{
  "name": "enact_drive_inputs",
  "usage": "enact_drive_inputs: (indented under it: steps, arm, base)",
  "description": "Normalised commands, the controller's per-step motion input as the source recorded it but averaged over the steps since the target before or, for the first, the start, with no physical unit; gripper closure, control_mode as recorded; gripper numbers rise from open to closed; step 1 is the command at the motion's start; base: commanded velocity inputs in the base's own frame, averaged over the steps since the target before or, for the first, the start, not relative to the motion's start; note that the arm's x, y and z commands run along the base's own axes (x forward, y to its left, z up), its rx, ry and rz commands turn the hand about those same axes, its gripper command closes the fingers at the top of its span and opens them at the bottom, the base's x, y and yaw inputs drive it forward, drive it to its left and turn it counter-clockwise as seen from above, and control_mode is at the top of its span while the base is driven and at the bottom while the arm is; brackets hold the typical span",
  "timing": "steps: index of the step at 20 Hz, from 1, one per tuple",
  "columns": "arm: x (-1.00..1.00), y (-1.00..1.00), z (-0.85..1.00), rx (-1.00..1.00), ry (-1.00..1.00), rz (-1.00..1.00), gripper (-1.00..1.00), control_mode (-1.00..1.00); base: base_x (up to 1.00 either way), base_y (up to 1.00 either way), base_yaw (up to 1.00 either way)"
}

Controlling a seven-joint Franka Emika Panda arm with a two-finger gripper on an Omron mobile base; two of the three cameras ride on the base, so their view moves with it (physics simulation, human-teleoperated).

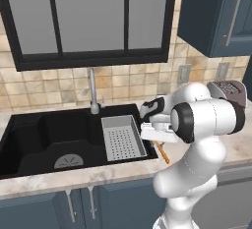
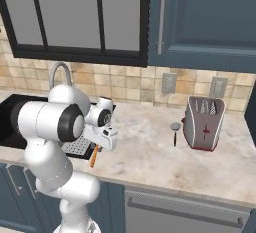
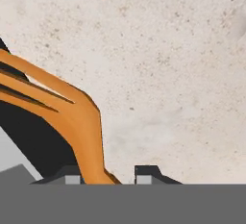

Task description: Organize the utensils by type. Pick up the wooden spoons from the counter and place them in the open cabinet. Then pick up the metallic utensils from the counter and place them in the open drawer.

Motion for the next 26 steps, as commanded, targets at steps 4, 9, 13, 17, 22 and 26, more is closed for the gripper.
enact_drive_inputs:
  steps: [4,9,13,17,22,26]
  arm:
    - [0.00,-0.09,-0.16,0.00,0.00,-0.08,1.00,-1.00]
    - [-0.10,-0.06,0.16,0.00,0.00,-0.01,1.00,-1.00]
    - [-0.16,0.00,0.55,0.00,0.00,0.00,1.00,-1.00]
    - [-0.12,0.00,0.81,-0.04,-0.01,0.01,1.00,-1.00]
    - [-0.24,0.00,0.79,-0.09,-0.06,0.15,1.00,-1.00]
    - [-0.45,0.00,0.49,-0.17,-0.21,0.48,1.00,-1.00]
  base:
    - [0.00,0.00,0.00]
    - [0.00,0.00,0.00]
    - [0.00,0.00,0.00]
    - [0.00,0.00,0.00]
    - [0.00,0.00,0.00]
    - [0.00,0.00,0.00]
